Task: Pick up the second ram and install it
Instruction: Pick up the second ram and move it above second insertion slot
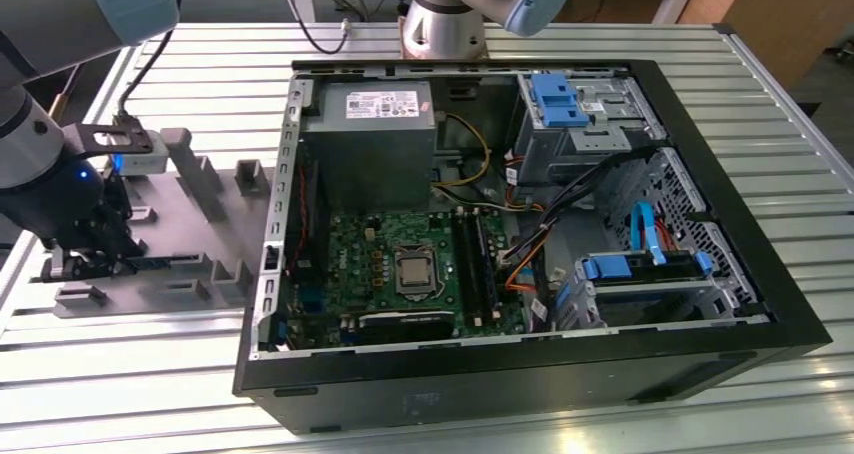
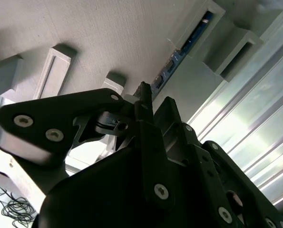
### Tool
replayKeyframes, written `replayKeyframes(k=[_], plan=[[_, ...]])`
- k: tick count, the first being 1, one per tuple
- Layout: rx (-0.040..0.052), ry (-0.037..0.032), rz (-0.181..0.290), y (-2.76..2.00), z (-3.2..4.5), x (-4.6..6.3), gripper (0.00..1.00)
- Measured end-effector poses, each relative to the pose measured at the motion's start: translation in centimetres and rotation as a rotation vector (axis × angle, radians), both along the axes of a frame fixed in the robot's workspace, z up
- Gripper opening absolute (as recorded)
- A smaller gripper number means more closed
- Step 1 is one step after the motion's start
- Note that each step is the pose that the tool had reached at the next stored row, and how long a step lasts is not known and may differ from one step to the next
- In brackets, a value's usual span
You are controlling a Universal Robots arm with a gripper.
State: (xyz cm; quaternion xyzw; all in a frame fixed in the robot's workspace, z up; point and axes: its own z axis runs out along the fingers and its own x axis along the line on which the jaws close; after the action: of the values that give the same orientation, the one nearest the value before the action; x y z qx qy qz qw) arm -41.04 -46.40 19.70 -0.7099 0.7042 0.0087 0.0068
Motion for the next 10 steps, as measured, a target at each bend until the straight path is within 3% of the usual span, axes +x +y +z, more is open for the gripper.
replayKeyframes(k=[10], plan=[[0.0002, -0.0002, -0.001, 0.22, -0.42, -0.22, 0.3]])
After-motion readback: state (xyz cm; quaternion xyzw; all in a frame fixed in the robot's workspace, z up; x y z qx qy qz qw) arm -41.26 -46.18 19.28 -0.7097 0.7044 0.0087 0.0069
